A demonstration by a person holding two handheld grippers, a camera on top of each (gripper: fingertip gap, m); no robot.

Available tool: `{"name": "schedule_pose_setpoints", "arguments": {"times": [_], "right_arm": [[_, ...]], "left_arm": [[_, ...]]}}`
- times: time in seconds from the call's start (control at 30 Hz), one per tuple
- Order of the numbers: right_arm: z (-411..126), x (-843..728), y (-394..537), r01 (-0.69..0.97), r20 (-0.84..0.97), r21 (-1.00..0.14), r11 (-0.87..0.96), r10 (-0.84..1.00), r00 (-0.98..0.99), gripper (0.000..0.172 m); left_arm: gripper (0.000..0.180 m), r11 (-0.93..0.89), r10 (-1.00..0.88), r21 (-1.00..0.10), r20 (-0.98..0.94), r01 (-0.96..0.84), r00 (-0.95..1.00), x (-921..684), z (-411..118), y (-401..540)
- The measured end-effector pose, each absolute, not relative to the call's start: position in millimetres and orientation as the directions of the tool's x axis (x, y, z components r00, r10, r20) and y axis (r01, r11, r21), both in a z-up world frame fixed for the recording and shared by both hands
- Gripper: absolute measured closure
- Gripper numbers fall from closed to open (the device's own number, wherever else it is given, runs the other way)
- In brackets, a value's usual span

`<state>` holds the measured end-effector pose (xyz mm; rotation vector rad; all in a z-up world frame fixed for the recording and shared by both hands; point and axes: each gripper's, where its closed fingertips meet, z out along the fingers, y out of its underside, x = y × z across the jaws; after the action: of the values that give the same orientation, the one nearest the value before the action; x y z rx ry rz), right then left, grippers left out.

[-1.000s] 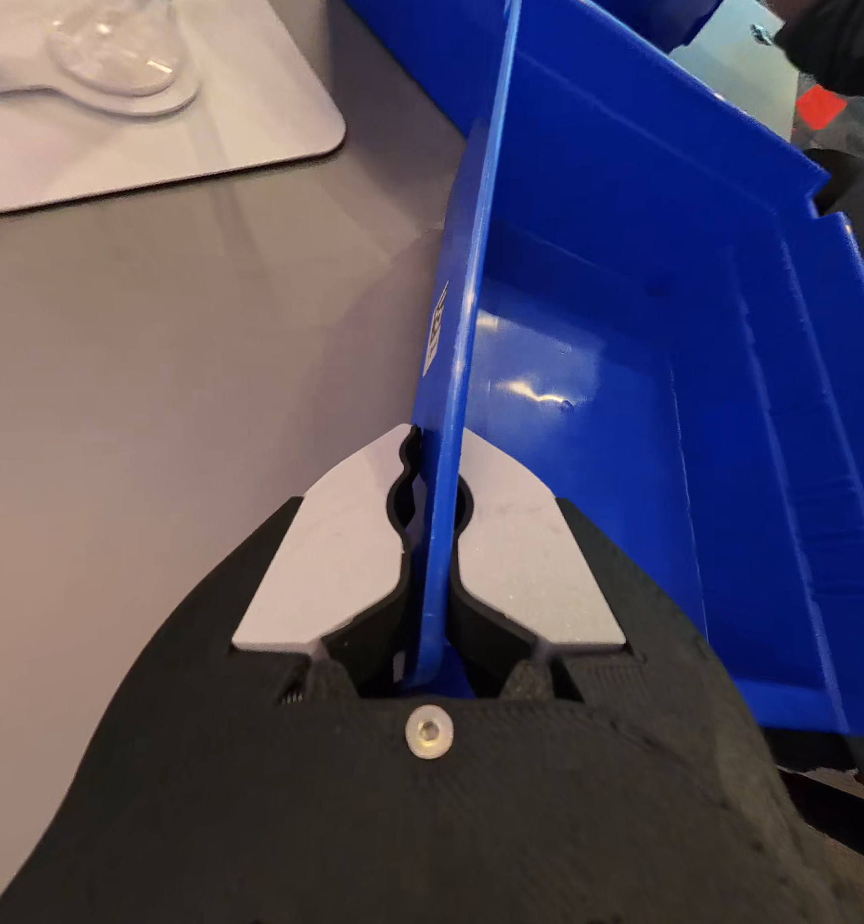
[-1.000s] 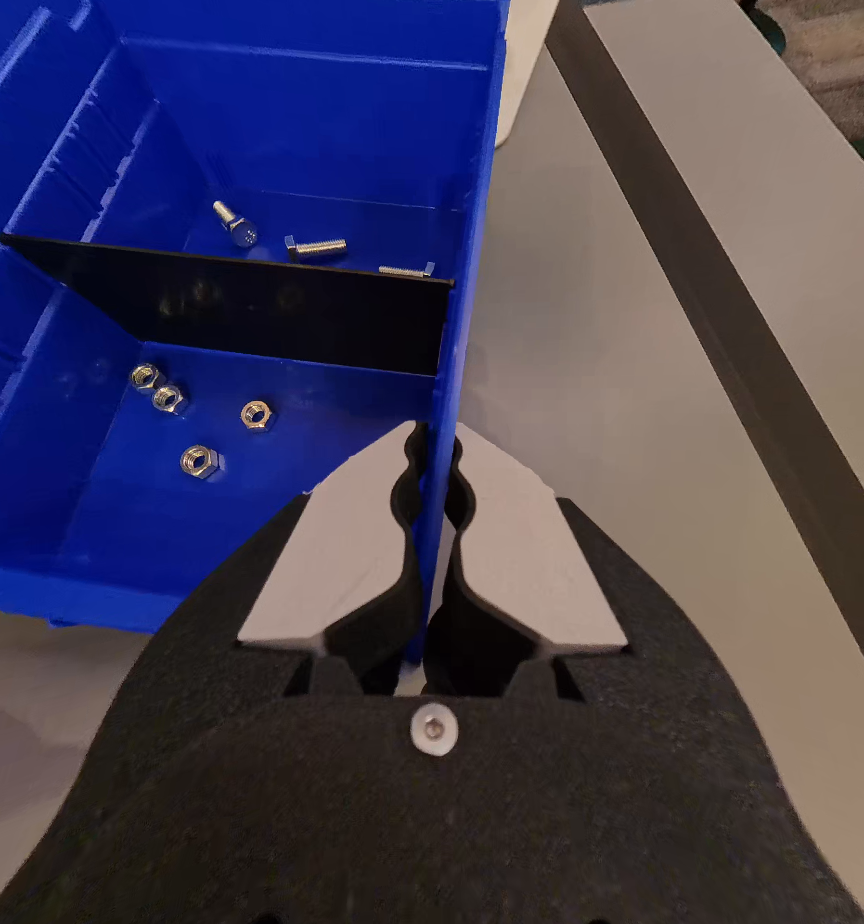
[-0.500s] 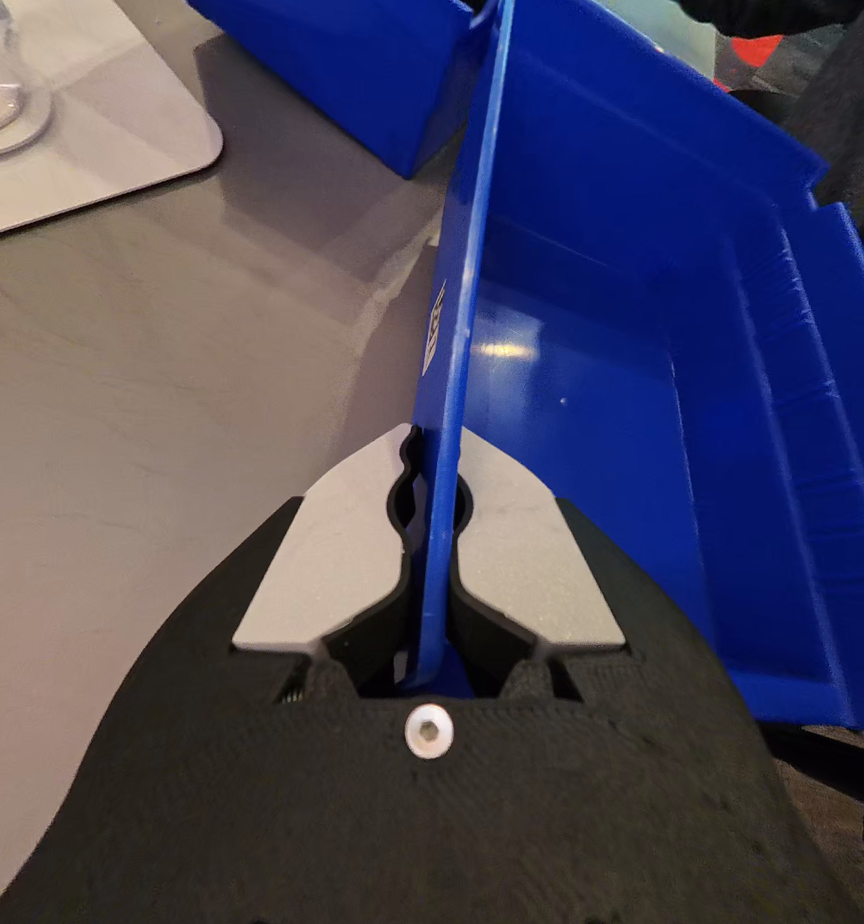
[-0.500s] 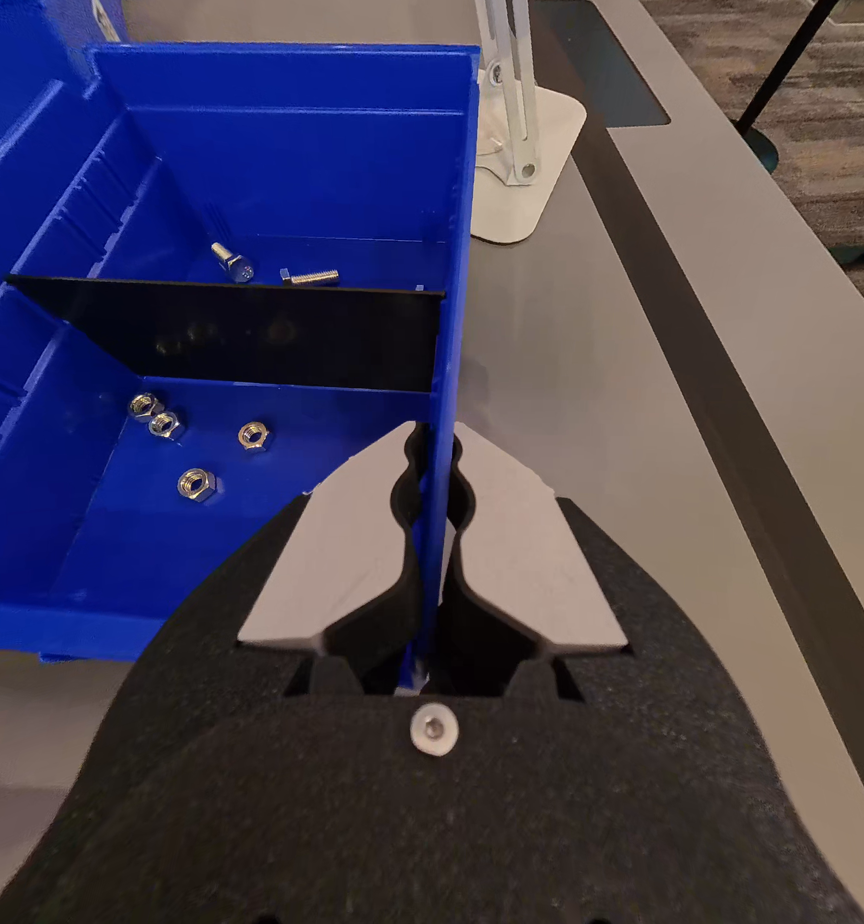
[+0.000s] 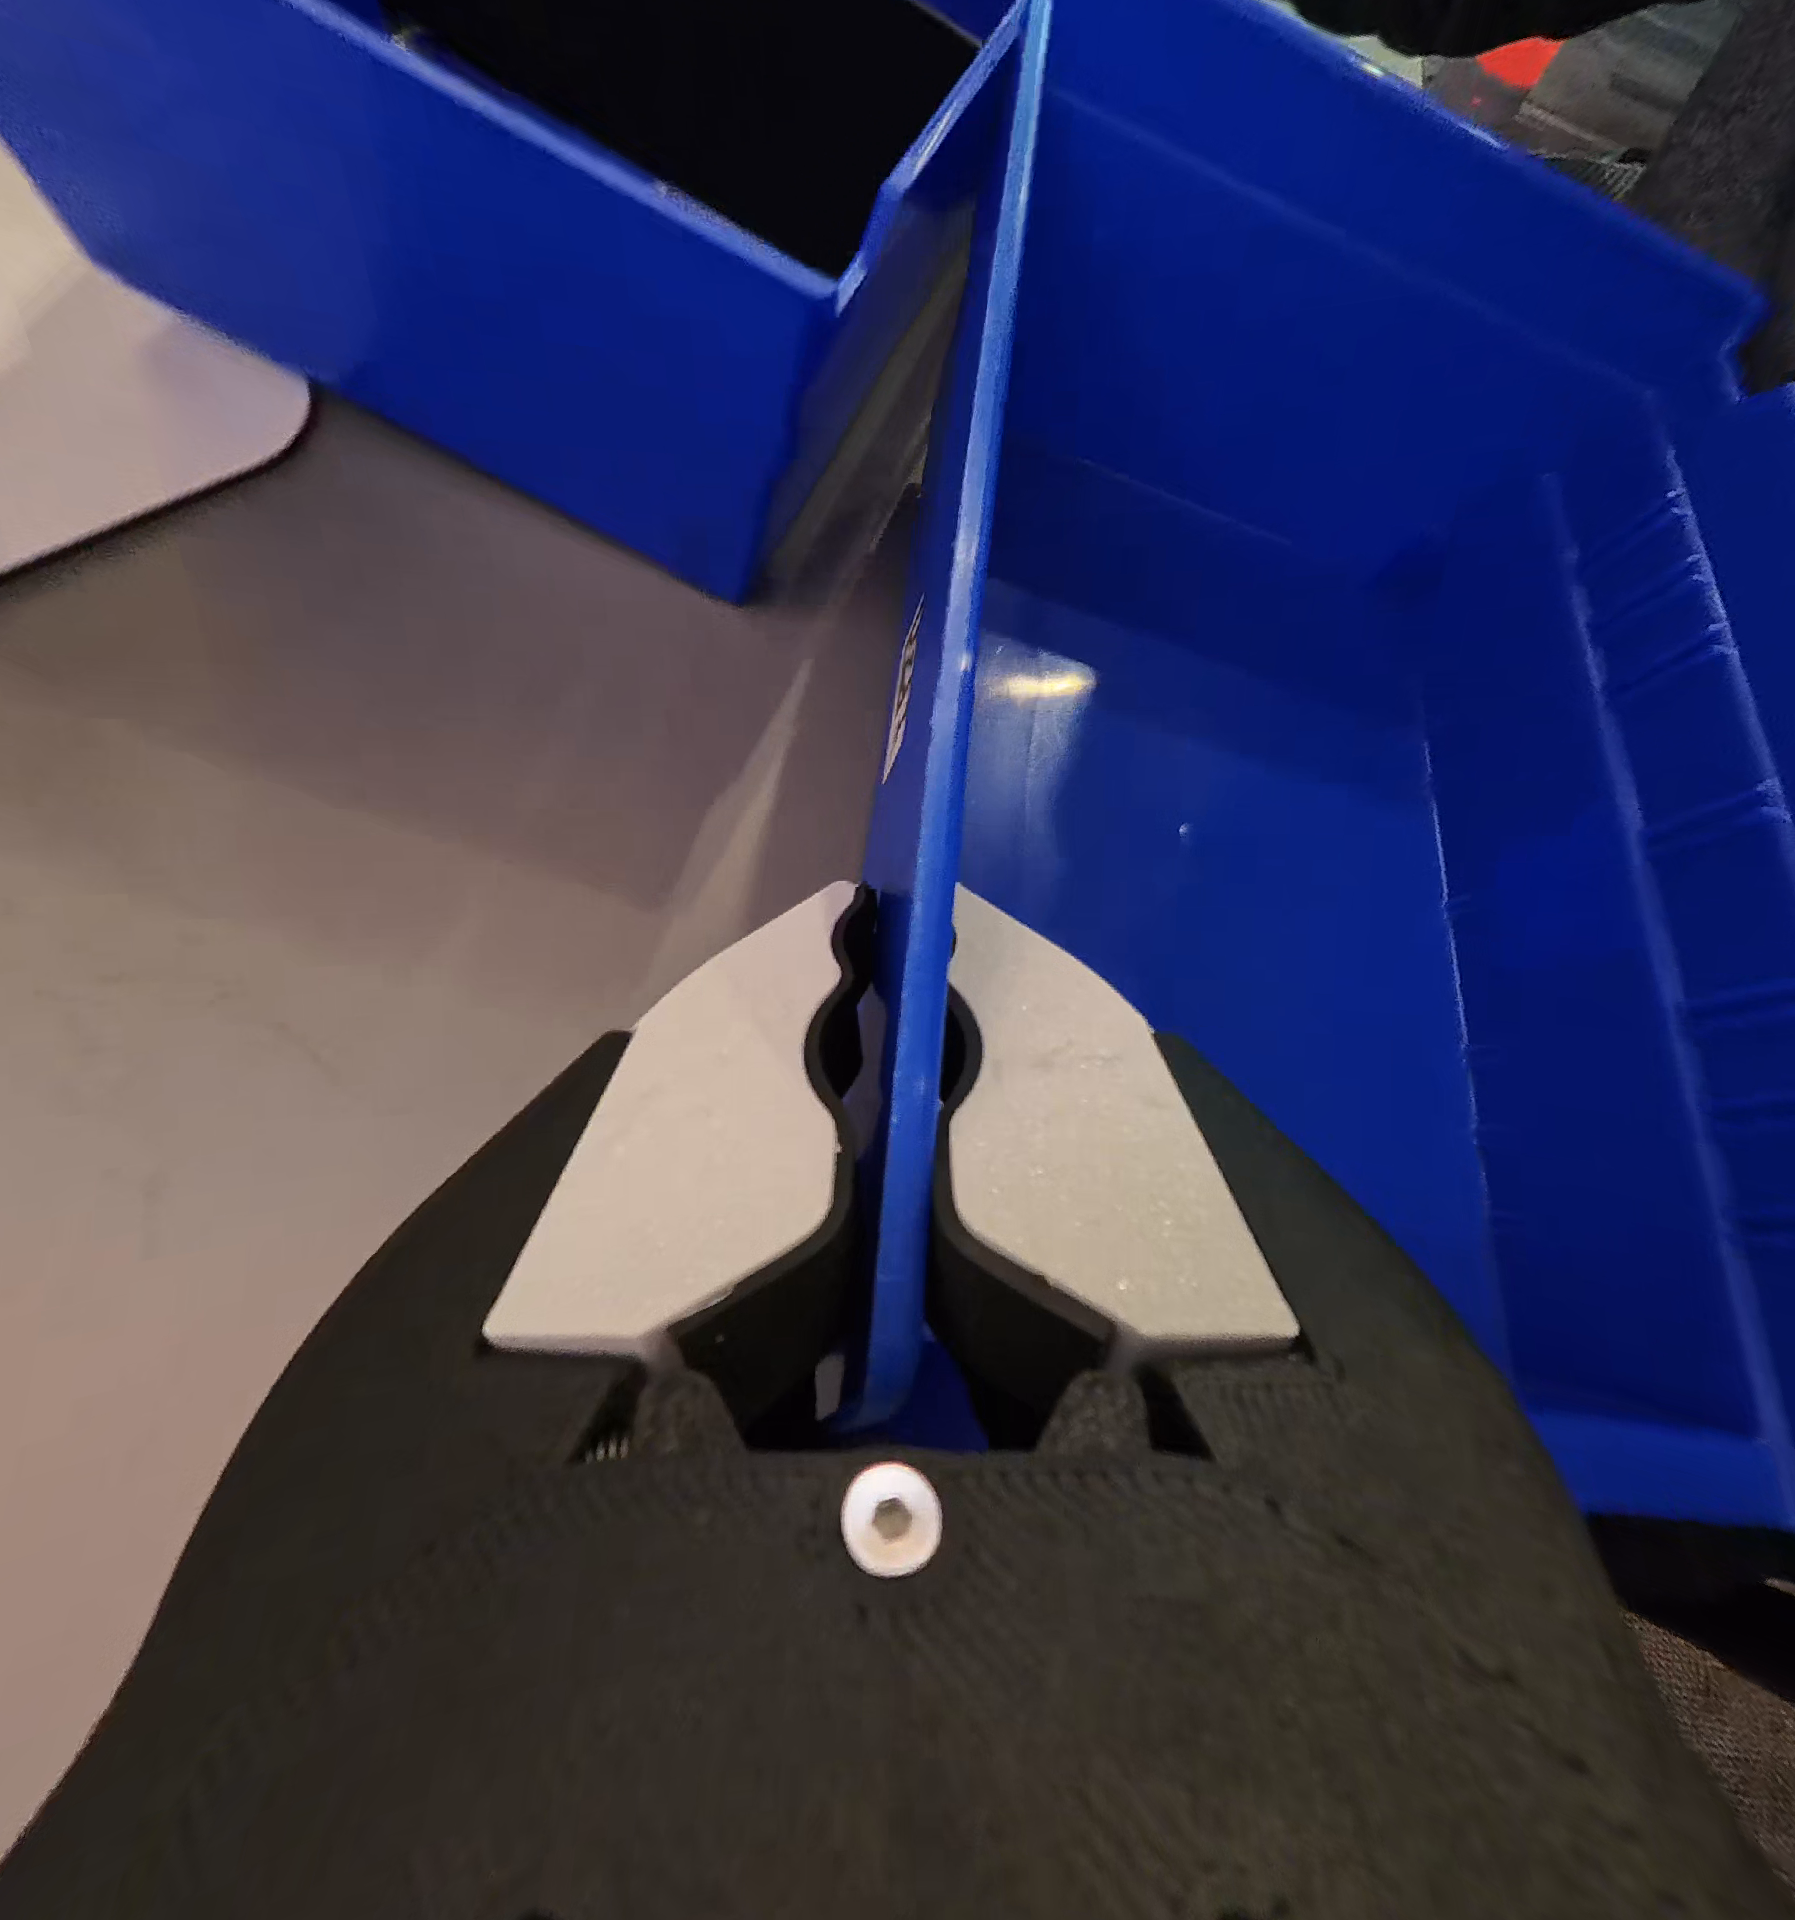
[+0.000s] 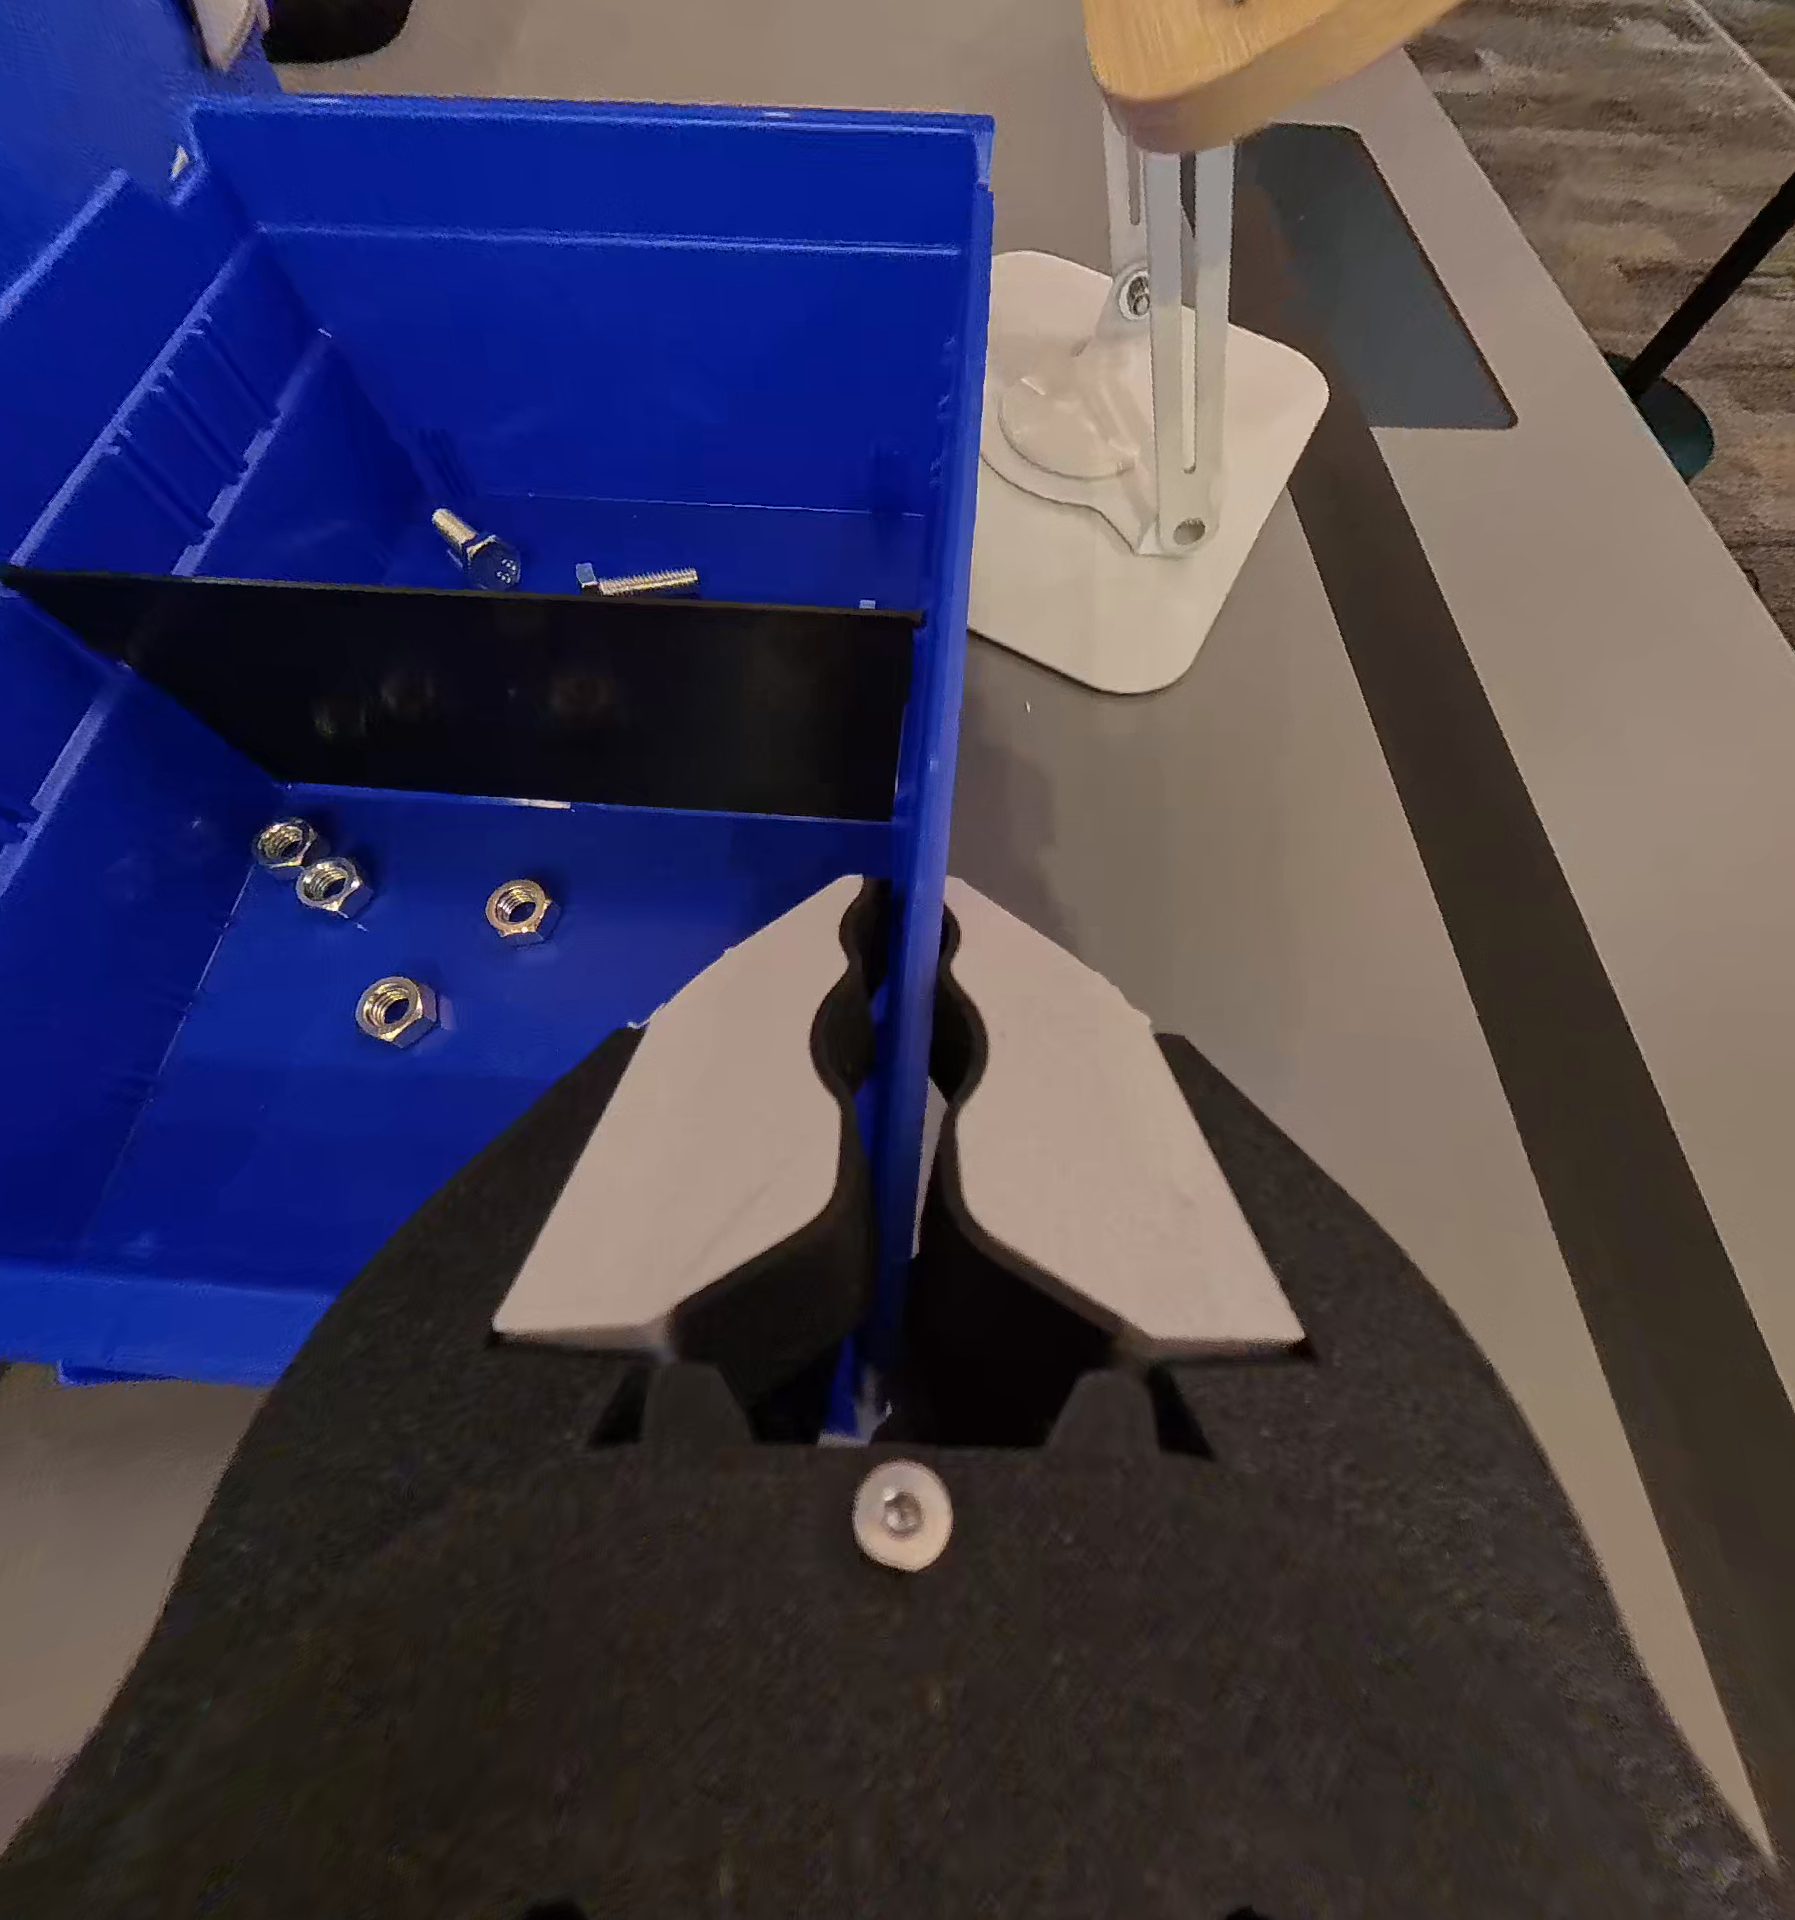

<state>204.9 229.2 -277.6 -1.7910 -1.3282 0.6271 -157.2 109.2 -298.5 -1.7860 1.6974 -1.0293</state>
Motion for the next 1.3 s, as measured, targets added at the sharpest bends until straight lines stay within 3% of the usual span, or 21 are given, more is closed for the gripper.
{"name": "schedule_pose_setpoints", "arguments": {"times": [0.4, 0.43, 0.5, 0.57, 0.7, 0.87, 1.07, 1.3], "right_arm": [[-290.3, 140.3, 258.7, 0.567, 0.037, -0.814, -0.122, 0.965, 0.26, 0.165], [-290.9, 139.1, 262.2, 0.572, 0.041, -0.81, -0.13, 0.96, 0.276, 0.163], [-288.0, 140.9, 267.3, 0.577, 0.057, -0.804, -0.144, 0.947, 0.316, 0.139], [-279.5, 146.9, 266.1, 0.569, 0.068, -0.808, -0.154, 0.935, 0.349, 0.135], [-260.4, 167.9, 247.6, 0.599, 0.124, -0.779, -0.186, 0.89, 0.439, 0.131], [-230.7, 148.9, 173.2, 0.591, 0.007, -0.723, -0.359, 0.851, 0.526, 0.116], [-221.3, 75.0, 81.4, 0.529, -0.146, -0.718, -0.453, 0.841, 0.521, 0.101], [-236.8, 49.2, 41.6, 0.521, -0.16, -0.663, -0.537, 0.782, 0.602, 0.103]], "left_arm": [[0.171, -0.169, -0.971, -0.782, 0.236, -0.599, -0.034, -140.2, -297.0, 108.5], [0.168, -0.186, -0.964, -0.783, 0.261, -0.594, -0.042, -141.5, -295.3, 106.5], [0.143, -0.24, -0.945, -0.778, 0.325, -0.581, -0.044, -148.1, -286.7, 106.2], [0.123, -0.255, -0.948, -0.781, 0.318, -0.57, -0.01, -160.1, -277.9, 113.8], [0.109, -0.32, -0.946, -0.785, 0.298, -0.53, 0.129, -180.8, -255.5, 139.6], [0.101, -0.431, -0.901, -0.775, 0.345, -0.462, 0.261, -152.2, -223.4, 167.8], [0.097, -0.544, -0.835, -0.664, 0.375, -0.513, 0.402, -90.7, -236.3, 196.0], [0.101, -0.586, -0.807, -0.537, 0.325, -0.606, 0.493, -68.0, -275.2, 217.8]]}}
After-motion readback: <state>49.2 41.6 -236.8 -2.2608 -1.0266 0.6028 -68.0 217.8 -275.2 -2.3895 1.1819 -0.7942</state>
